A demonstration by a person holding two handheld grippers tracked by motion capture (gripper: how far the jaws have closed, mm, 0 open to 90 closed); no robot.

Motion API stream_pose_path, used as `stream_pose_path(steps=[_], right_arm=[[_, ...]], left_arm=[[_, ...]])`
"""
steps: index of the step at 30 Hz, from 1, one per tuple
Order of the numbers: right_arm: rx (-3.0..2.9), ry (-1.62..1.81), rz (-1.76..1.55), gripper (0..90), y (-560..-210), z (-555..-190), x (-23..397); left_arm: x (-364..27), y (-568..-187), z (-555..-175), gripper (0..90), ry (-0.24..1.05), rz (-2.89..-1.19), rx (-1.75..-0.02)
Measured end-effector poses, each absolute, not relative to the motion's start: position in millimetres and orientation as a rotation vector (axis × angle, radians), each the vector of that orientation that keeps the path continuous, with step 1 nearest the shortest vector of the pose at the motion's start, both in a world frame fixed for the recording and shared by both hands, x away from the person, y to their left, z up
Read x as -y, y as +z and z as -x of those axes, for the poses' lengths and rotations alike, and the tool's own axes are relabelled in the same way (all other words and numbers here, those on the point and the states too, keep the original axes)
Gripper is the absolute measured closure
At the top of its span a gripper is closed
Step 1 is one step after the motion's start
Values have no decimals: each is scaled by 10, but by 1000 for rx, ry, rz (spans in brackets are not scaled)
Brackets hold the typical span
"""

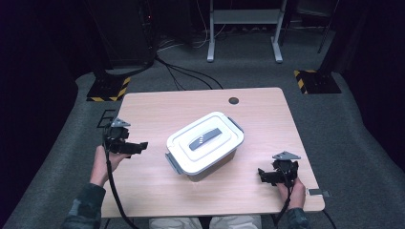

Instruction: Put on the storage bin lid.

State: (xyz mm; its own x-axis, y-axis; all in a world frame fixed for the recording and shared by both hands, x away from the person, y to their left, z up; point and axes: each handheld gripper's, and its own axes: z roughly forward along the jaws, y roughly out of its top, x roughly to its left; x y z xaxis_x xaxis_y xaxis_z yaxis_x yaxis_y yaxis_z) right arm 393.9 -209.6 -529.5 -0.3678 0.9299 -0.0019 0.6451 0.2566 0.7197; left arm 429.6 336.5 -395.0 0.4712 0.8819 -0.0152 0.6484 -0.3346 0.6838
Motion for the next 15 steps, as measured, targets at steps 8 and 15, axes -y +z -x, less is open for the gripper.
stream_pose_path(steps=[8, 15], right_arm=[[-2105, 889, -1430, 0, -5295, -3940, 2096], [-2104, 889, -1431, 0, -5295, -3940, 2095]], left_arm=[[-3611, -4388, -4250, 92, 417, -2071, -1394], [-3767, -4796, -4218, 92, 362, -2044, -1473]])
